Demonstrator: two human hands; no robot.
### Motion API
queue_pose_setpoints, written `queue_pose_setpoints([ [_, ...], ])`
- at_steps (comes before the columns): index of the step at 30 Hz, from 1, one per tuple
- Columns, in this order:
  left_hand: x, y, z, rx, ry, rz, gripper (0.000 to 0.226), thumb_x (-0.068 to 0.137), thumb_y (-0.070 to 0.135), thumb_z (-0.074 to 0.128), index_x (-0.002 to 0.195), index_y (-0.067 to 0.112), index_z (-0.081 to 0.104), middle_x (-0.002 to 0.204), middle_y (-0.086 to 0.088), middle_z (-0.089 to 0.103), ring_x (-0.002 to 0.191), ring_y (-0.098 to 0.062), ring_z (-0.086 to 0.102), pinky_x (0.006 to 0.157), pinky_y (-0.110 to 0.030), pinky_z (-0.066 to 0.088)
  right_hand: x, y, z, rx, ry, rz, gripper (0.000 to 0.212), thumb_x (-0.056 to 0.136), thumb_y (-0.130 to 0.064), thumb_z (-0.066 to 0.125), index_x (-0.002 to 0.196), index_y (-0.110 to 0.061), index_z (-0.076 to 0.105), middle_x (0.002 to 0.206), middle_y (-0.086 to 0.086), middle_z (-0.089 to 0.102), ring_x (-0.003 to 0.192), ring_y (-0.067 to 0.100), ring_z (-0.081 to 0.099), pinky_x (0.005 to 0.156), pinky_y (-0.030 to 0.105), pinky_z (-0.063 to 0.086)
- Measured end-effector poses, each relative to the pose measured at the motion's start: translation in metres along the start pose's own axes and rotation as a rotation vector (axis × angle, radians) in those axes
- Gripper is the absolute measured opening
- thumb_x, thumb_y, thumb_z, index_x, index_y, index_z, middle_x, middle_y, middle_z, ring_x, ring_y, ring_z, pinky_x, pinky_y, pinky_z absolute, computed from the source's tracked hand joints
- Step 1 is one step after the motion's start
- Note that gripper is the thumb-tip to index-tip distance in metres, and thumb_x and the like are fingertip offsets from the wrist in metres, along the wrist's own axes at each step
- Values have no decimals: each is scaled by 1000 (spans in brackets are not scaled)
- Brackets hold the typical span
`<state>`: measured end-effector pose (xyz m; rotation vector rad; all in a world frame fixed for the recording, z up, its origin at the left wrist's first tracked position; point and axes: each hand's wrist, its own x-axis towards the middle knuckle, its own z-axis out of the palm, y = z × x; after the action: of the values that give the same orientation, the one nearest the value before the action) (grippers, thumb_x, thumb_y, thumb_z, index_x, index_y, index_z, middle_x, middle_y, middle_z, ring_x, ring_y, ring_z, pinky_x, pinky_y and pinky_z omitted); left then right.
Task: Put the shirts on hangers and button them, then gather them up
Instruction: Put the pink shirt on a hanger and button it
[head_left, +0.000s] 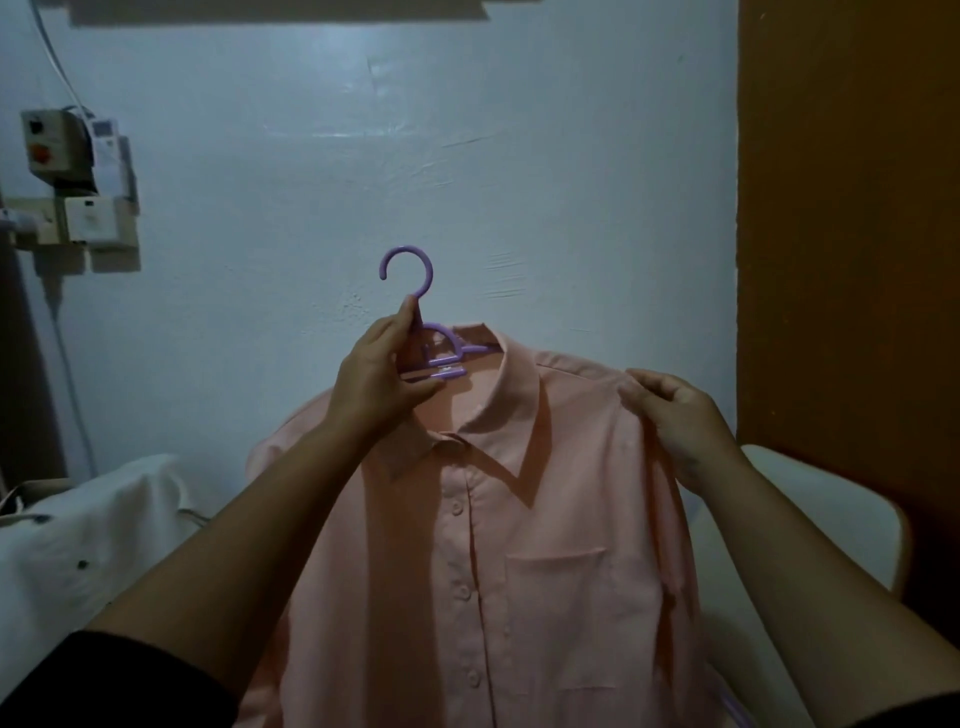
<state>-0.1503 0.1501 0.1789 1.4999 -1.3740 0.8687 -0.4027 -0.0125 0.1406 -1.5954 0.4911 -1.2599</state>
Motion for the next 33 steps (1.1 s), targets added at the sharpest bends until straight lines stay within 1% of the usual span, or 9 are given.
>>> queue_pose_setpoints([
  [3,0,-4,0,-30,-20,-14,98,67,11,86,148,11,32,129,-5,52,111,-10,48,91,-6,34,-1,1,0,134,54,77,3,87,-16,65,89,-16,66,98,5,69,93,19,64,97,39,49],
  [9,-6,-1,2,-43,-35,-2,97,66,8,86,147,11,33,124,4,47,111,-8,47,87,4,31,11,5,5,97,214,152,21,92,-30,57,80,-15,64,96,8,68,98,27,63,92,38,49],
  [13,-5,6,2,3,-69,2,99,64,14,87,148,15,33,128,-2,53,112,-14,53,91,-11,38,12,1,21,-240,320,-259,14,88,-35,58,97,-25,61,106,0,63,99,18,56,92,39,47],
  [17,-7,21,8,86,-114,36,98,67,23,85,149,21,31,130,1,54,111,-16,55,88,-29,51,7,-21,53,-557,135,-777,46,74,-37,72,114,-16,63,111,2,62,107,23,52,91,37,39],
  [20,-10,29,12,113,-118,62,96,67,30,84,148,23,33,130,3,55,109,-15,57,82,-33,54,6,-35,72,-836,-82,-958,78,67,-49,69,134,-16,48,130,5,54,120,27,47,92,36,32],
  [23,-11,32,13,43,-169,67,98,67,30,85,149,21,32,130,2,54,109,-12,55,88,-29,51,12,-42,76,-1088,-234,-947,106,68,-52,75,150,-15,18,148,5,34,134,25,33,98,40,27],
  [26,-11,35,13,-80,-219,63,99,65,24,87,148,18,33,129,-1,54,106,-1,48,91,-8,40,13,-46,76,-1248,-240,-917,121,69,-58,71,150,-13,-6,151,5,25,135,23,28,97,38,26],
  [30,-7,41,12,-143,-254,53,93,67,25,86,146,17,36,124,6,54,108,-2,49,91,-1,34,13,-48,74,-1278,-205,-901,121,74,-62,65,147,-8,-16,149,8,28,129,25,36,93,37,28],
  [33,-4,47,10,-144,-270,59,86,72,24,82,145,20,38,125,3,55,108,-4,51,89,0,33,16,-49,72,-1295,-225,-862,124,75,-58,65,144,-10,-25,131,3,48,112,22,49,88,36,30],
])
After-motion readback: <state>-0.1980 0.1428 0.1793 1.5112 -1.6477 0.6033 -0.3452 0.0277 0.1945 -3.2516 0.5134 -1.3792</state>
